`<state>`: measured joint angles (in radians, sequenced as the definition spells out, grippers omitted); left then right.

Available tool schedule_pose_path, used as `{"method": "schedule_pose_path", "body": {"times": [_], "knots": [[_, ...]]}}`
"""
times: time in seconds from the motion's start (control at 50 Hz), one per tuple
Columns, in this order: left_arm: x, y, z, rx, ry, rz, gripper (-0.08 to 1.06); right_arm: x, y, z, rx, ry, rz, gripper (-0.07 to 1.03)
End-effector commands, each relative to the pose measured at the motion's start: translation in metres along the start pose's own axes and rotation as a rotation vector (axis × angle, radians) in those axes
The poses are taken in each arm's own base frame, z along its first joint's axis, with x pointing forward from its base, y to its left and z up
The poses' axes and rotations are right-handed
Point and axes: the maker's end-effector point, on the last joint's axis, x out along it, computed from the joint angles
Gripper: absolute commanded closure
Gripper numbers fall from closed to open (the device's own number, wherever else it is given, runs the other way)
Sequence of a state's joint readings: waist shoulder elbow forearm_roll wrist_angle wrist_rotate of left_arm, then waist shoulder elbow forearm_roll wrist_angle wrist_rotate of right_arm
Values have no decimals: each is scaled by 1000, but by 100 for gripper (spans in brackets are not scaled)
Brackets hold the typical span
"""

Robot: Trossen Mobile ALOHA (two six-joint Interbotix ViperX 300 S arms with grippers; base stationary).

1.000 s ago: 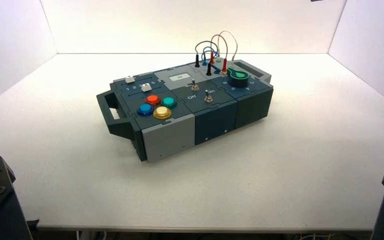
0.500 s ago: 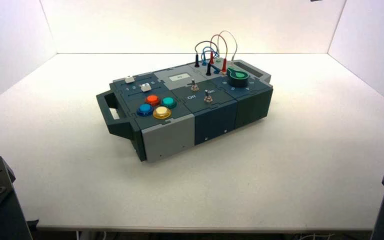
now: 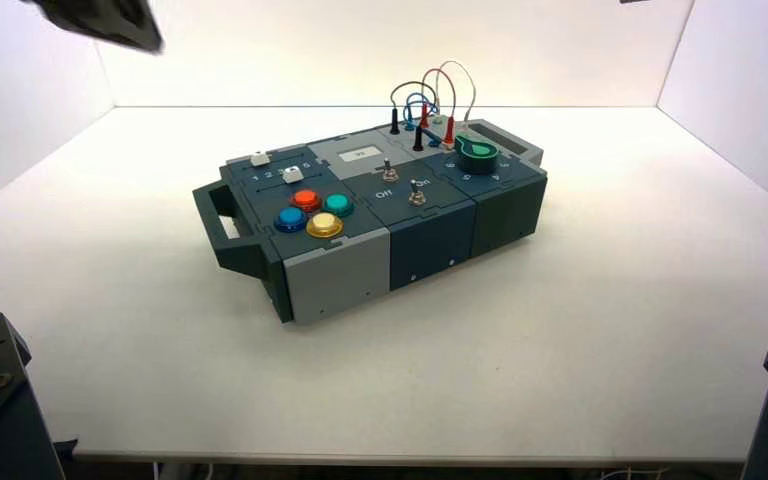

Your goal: Move the top slider to position 3.

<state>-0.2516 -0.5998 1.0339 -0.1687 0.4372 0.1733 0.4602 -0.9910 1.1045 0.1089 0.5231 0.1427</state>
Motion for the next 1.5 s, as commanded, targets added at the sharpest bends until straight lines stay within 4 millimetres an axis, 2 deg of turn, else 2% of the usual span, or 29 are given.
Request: {"method": "schedule_pose_path", "body": {"times": [0.02, 0.3, 0.46, 0.54, 0.56, 0.64, 0.88, 1.5], "knots": [[24, 4, 21, 6, 41, 4, 101, -1, 2, 5, 0, -14, 8, 99], [82, -7, 35, 32, 167, -25, 101, -2, 3, 7, -1, -23, 10, 99], [119, -21, 24, 63, 261, -50, 101, -5, 3, 8, -1, -35, 13, 99], [127, -23, 19, 68, 284, -54, 101, -5, 3, 8, -3, -38, 14, 99], [135, -27, 11, 76, 314, -59, 101, -7, 4, 9, -3, -44, 15, 99], [140, -28, 3, 82, 340, -62, 101, -7, 4, 9, -3, -45, 15, 99], [142, -28, -3, 93, 355, -62, 101, -7, 3, 9, -4, -46, 13, 99], [114, -29, 3, 119, 336, -71, 101, -7, 3, 9, -2, -47, 14, 99]]}}
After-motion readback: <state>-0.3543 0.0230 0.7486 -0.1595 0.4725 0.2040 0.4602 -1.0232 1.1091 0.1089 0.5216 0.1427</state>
